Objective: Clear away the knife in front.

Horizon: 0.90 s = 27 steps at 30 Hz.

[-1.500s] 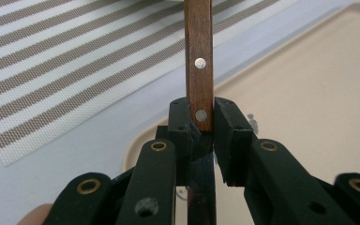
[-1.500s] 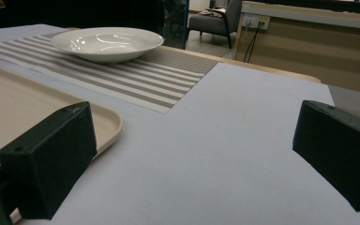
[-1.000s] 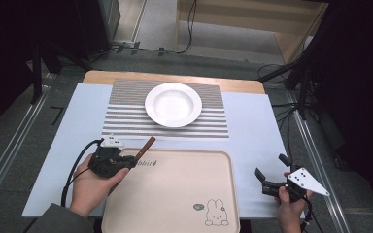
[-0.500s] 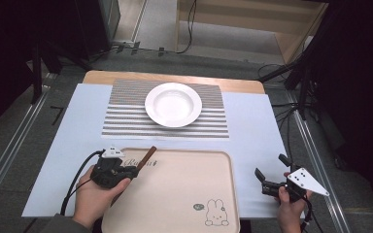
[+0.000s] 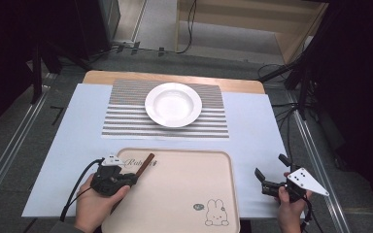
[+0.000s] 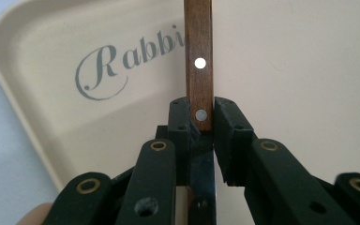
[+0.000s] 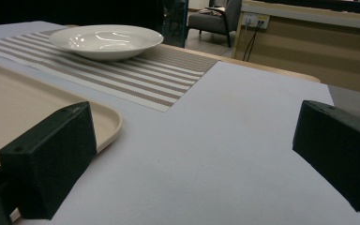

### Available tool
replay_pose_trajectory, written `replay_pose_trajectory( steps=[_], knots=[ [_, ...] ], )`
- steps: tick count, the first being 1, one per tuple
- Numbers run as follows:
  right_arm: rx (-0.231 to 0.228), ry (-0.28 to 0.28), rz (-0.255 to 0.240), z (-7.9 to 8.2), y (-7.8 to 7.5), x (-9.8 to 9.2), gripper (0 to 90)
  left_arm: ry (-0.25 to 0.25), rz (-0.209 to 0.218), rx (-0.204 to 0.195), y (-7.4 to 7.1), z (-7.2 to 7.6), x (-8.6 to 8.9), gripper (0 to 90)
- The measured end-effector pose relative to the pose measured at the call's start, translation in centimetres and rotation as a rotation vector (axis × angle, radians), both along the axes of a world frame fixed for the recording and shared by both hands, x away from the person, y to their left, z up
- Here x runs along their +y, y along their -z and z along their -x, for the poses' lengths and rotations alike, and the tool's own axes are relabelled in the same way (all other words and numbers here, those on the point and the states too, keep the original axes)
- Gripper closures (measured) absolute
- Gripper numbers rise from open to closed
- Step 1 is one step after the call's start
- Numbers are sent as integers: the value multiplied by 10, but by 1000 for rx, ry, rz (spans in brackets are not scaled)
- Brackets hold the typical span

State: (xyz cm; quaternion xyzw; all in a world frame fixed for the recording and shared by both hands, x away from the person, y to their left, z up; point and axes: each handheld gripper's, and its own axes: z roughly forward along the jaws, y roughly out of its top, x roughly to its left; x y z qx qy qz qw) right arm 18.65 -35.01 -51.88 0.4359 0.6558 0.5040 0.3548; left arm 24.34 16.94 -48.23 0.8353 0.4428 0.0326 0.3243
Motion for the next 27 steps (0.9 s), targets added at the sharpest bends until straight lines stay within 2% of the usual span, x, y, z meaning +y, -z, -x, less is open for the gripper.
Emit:
replay_pose_trajectory(
  steps=[1, 5, 9, 11, 12, 13, 14, 15, 17, 18, 19, 21, 23, 25, 27],
  knots=[
    [1, 0, -1, 0, 0, 0, 0, -1, -12, -2, 2, 1, 0, 773],
    [1, 0, -1, 0, 0, 0, 0, -10, -16, -1, 4, 2, -1, 772],
    [0, 0, -1, 0, 0, 0, 0, 3, -30, 5, 4, 0, -2, 769],
    [0, 0, -1, 0, 0, 0, 0, -9, -20, -20, -1, -3, -2, 717],
    [0, 0, -1, 0, 0, 0, 0, -9, -20, -20, -1, -3, -2, 702],
    [1, 0, -2, 0, 0, 0, 0, -10, -4, -40, -5, -5, -4, 705],
    [1, 0, -2, 0, 0, 0, 0, -10, -4, -40, -5, -5, -4, 731],
    [1, 0, -1, 0, 0, 0, 0, 0, -1, -59, -7, -6, -7, 731],
    [0, 1, 3, 0, 0, 0, 0, 39, -17, -81, -10, -7, -15, 831],
    [-1, 2, 3, 0, 0, 0, 0, 74, -33, -92, -10, -8, -24, 897],
    [-1, 2, 3, 0, 0, 0, 0, 74, -33, -92, -10, -8, -24, 898],
    [0, 1, 0, 0, 0, 0, 0, 129, -77, -94, -5, -11, -37, 900],
    [1, 1, 0, 0, 0, 0, 0, 144, -122, -102, -1, -12, -44, 900],
    [-1, 2, 0, 0, 0, 0, 0, 144, -143, -105, 1, -14, -43, 900],
    [-1, 0, -2, 0, 0, 0, 0, 129, -136, -100, 2, -16, -37, 900]
  ],
)
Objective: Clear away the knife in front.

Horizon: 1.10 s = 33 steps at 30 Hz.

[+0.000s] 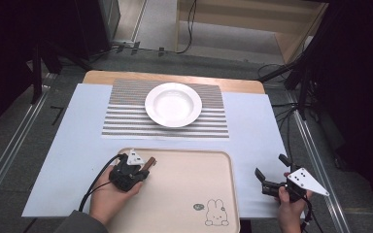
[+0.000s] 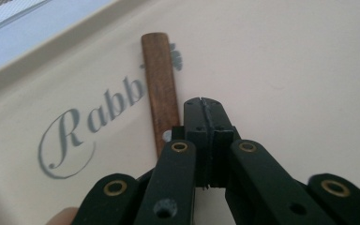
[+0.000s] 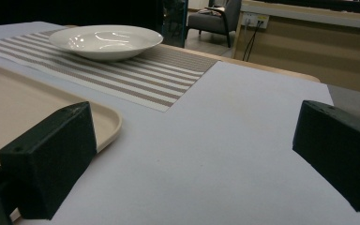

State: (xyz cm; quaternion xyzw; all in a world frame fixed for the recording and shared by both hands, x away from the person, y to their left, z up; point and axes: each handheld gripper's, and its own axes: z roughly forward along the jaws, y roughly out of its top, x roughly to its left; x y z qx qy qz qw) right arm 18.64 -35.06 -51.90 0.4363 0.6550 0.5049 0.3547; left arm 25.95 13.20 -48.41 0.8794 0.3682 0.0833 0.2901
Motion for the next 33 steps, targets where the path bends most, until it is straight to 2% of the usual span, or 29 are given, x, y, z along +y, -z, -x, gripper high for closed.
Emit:
replay_pose_trajectory(
  steps=[6, 8, 12, 13, 20, 26, 28, 29, 30, 31, 33],
  knots=[
    [2, 0, 2, 0, 0, 0, 0, -43, 13, 3, 1, -3, 20, 900],
    [2, 1, 4, 0, 0, 0, 0, -57, 36, 9, 2, -2, 30, 900],
    [1, 1, 6, 0, 0, 1, 0, -65, 29, 6, 2, -1, 37, 900],
    [2, 2, 7, 0, 0, 1, 0, -69, 40, 6, 3, 0, 41, 900],
    [2, 4, 7, 0, 0, 1, 0, -94, 39, -3, 4, 2, 56, 900],
    [2, 4, 8, 0, 0, 1, 0, -109, 62, -12, 3, 3, 63, 900],
    [2, 5, 8, 0, 0, 1, 0, -90, 101, -50, 2, 6, 64, 859],
    [2, 5, 8, 0, 0, 1, 0, -87, 124, -69, 0, 8, 64, 815],
    [3, 6, 8, 0, 0, 1, 0, -87, 124, -69, 0, 8, 64, 767],
    [3, 6, 9, 0, 0, 1, 0, -92, 166, -102, -2, 10, 66, 706],
    [4, 6, 9, 0, 0, 1, 0, -89, 198, -127, -4, 12, 67, 623]
  ],
)
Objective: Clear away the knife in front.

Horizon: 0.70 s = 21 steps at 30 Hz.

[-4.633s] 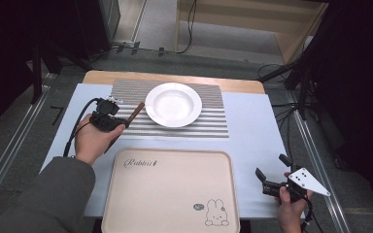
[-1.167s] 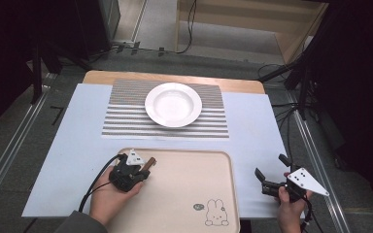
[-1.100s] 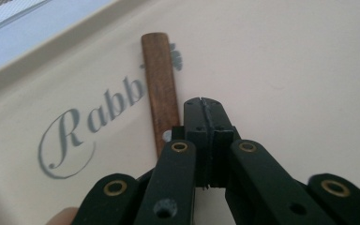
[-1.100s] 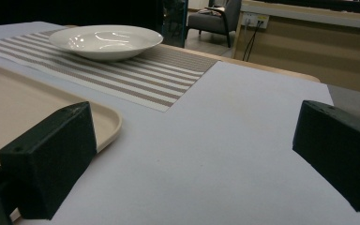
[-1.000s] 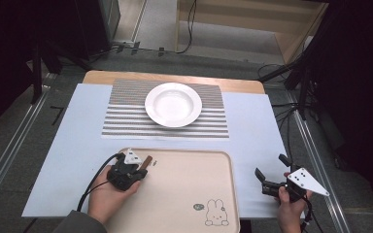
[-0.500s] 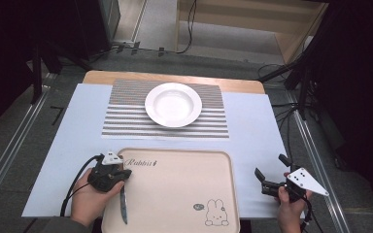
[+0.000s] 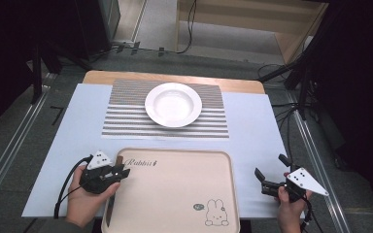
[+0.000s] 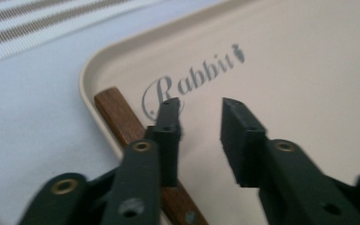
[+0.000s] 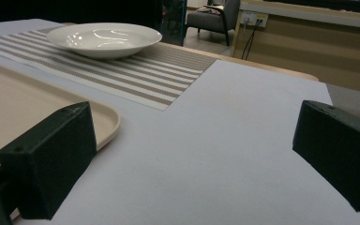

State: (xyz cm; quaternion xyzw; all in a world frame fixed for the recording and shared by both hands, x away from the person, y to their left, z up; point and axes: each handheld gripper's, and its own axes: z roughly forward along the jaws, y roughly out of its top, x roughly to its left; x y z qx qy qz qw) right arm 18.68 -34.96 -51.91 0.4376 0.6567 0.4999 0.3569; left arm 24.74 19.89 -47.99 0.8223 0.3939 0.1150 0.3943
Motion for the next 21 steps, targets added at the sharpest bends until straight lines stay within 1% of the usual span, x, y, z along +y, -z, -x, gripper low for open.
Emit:
replay_pose_trajectory(
  steps=[1, 2, 3, 4, 5, 6, 7, 8, 9, 10, 11, 12, 13, 14, 15, 16, 17, 18, 20, 21],
  knots=[
    [0, 0, 0, 0, 0, 0, 0, -1, 3, -16, -1, 1, 1, 574],
    [0, 0, 0, 0, 0, 0, 0, -1, 3, -16, -1, 1, 1, 528],
    [0, 0, 0, 0, 0, 0, 0, -3, 30, -39, -3, 2, 3, 486],
    [0, 0, 0, 0, 0, 0, 0, -3, 30, -39, -3, 2, 3, 459],
    [0, 0, 0, 0, 0, 0, 0, -5, 58, -56, -4, 3, 5, 431],
    [0, 0, 0, 0, 0, 0, 0, -5, 58, -56, -4, 3, 5, 411],
    [0, 0, 1, 0, 0, 0, 0, -7, 73, -65, -5, 3, 7, 411],
    [0, 0, 0, 0, 0, 0, 0, -12, 102, -79, -6, 4, 10, 361],
    [0, 0, 0, 0, 0, 0, 0, -12, 102, -79, -6, 4, 10, 312],
    [0, 0, 0, 0, 0, 0, 0, -21, 110, -86, -7, 4, 11, 312],
    [1, 0, 0, 0, 0, 0, 0, -23, 114, -94, -8, 4, 12, 271],
    [0, 0, 2, 0, 0, 0, 0, -24, 130, -116, -9, 6, 15, 206],
    [0, 0, 2, 0, 0, 0, 0, -24, 130, -116, -9, 6, 15, 184],
    [0, 0, 3, 0, 0, 0, 0, -18, 139, -123, -10, 6, 17, 184],
    [1, 1, 1, 0, 0, 0, 0, -20, 155, -137, -11, 7, 20, 121],
    [0, 0, 2, 0, 0, 0, 0, -15, 163, -142, -12, 8, 21, 118],
    [0, 0, 1, 0, 0, 0, 0, -15, 175, -148, -12, 8, 24, 95],
    [0, 1, 2, 0, 0, 0, 0, -16, 180, -156, -13, 8, 25, 65],
    [1, 1, 2, 0, 0, 0, 0, -14, 186, -158, -13, 8, 27, 1],
    [0, 1, 3, 0, 0, 0, 0, -13, 194, -163, -13, 9, 30, 0]
  ],
)
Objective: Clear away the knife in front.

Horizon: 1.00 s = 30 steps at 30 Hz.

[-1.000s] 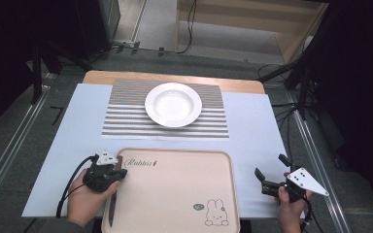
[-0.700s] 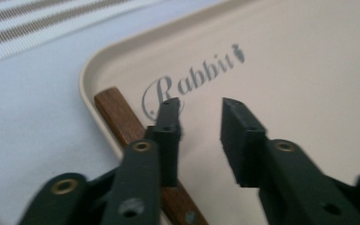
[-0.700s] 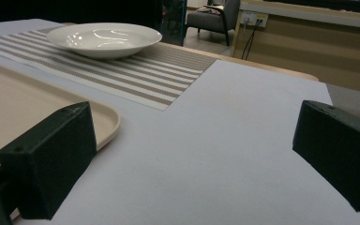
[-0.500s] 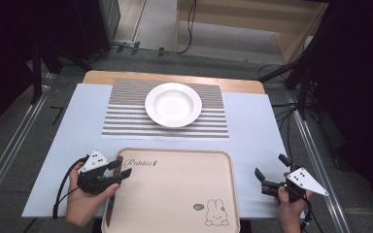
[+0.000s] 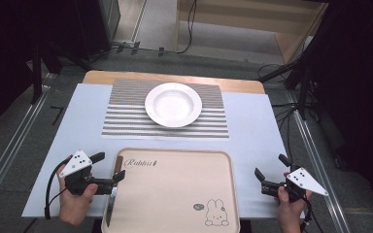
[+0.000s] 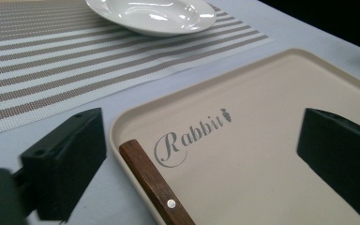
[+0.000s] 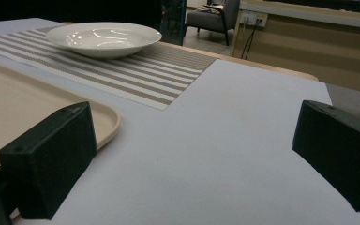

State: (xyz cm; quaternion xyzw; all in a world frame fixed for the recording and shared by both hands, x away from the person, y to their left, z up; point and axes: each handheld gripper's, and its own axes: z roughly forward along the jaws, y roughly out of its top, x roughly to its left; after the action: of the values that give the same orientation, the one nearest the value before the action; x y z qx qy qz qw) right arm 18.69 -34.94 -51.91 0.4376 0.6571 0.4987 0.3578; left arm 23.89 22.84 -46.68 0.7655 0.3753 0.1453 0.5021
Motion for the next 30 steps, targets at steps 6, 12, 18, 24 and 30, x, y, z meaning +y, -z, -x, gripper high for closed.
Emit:
replay_pose_trajectory(
  steps=[6, 12, 18, 24, 30],
  knots=[
    [0, -1, 1, 0, 0, 0, 0, -43, 17, -33, -1, 3, 14, 0],
    [0, -1, 2, 0, 0, 0, 0, -72, 22, -48, 0, 4, 26, 0],
    [0, -1, 1, 0, 0, 0, 0, -114, 21, -77, 1, 8, 41, 0],
    [1, 0, 1, 0, 0, 0, 0, -149, 24, -87, 4, 11, 57, 0],
    [0, 0, -1, 0, 0, 0, 0, -179, 21, -100, 6, 12, 70, 0]
  ],
)
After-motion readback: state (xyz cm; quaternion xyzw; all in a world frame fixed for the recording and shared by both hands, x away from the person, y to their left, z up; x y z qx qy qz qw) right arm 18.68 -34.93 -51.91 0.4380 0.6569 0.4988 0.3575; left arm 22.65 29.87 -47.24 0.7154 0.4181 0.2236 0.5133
